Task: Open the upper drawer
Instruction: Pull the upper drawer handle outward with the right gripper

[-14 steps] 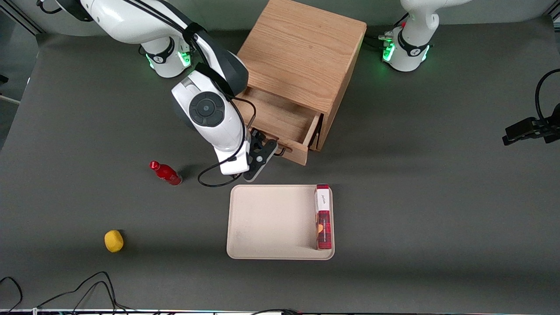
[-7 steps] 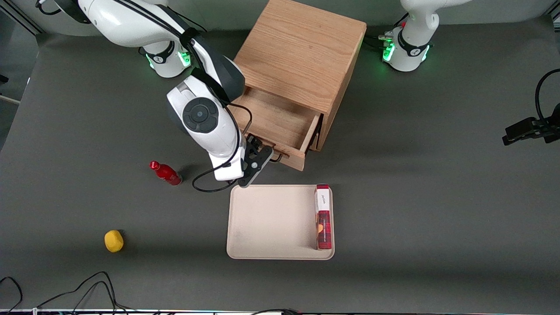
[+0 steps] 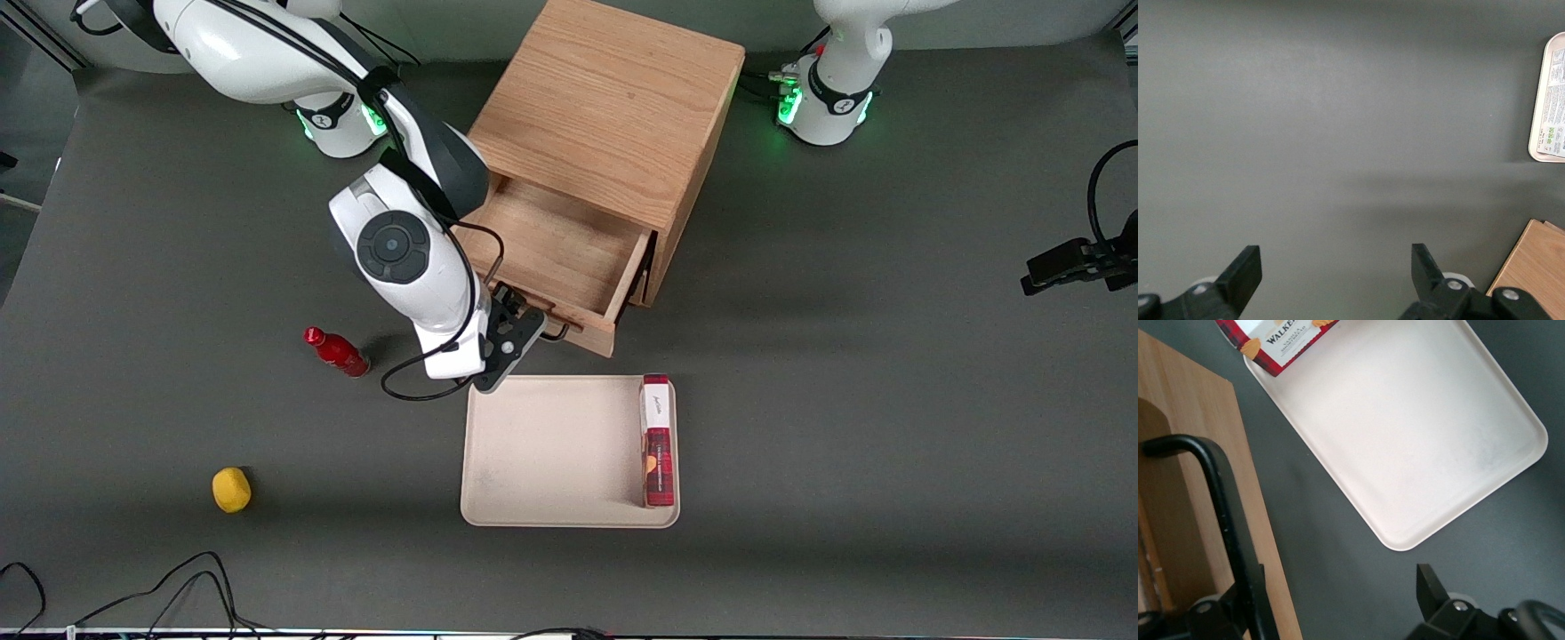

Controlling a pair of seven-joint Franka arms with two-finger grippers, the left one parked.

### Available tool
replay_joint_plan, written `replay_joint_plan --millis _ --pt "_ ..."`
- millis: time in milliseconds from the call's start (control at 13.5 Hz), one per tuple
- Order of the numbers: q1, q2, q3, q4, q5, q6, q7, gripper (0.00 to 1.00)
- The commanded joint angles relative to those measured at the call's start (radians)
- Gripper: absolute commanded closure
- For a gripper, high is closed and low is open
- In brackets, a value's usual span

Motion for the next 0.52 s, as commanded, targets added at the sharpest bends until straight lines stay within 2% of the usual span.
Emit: replay_joint_plan --millis 0,444 --pt "-0.018 0.035 0.006 0.047 -0.023 0.002 -0.029 0.00" --pt "-0.025 0.055 0.006 0.084 -0.023 0.002 -0.048 0.00"
